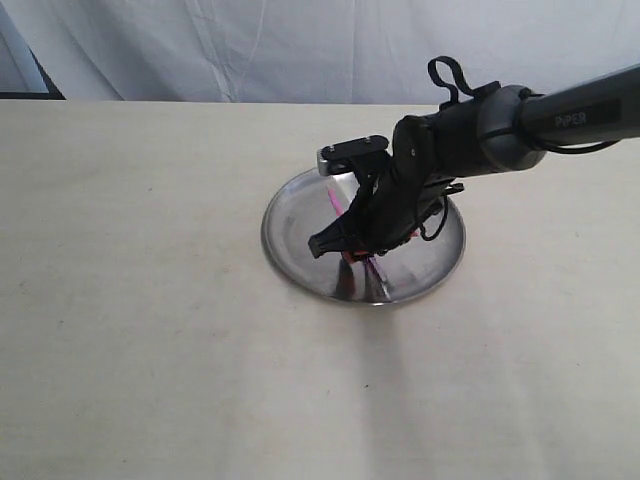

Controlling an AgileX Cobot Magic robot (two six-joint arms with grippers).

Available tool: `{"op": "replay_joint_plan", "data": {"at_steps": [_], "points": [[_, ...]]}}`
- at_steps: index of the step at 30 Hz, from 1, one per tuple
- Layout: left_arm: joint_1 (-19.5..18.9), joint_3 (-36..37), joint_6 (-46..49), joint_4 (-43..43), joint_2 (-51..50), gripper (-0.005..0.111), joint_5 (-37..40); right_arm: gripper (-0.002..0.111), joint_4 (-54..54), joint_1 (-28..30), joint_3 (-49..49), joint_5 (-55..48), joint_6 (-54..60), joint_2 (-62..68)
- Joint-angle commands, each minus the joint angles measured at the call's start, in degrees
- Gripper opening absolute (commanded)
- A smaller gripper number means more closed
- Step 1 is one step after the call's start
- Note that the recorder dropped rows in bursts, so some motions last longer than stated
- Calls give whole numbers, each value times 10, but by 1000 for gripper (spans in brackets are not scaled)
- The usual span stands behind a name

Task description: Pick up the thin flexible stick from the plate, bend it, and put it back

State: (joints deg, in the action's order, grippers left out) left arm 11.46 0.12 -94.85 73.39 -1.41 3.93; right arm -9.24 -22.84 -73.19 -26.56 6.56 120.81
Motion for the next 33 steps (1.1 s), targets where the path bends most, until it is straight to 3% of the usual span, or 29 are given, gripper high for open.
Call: {"op": "replay_joint_plan", "data": {"at_steps": [1, 10, 12, 14, 25, 33], "points": [[1, -1, 2, 3, 0, 0, -1, 50, 15, 5, 1, -32, -20, 4], [1, -1, 2, 3, 0, 0, -1, 33, 21, 5, 1, -69, -27, -137], [1, -1, 2, 3, 0, 0, -1, 20, 39, 5, 1, -103, -42, -178], [1, -1, 2, 3, 0, 0, -1, -1, 38, 5, 1, -142, -46, -223], [1, -1, 2, 3, 0, 0, -1, -1, -43, 4, 1, -428, -50, -375], [1, -1, 2, 3, 0, 0, -1, -1, -48, 4, 1, -434, -36, -405]]}}
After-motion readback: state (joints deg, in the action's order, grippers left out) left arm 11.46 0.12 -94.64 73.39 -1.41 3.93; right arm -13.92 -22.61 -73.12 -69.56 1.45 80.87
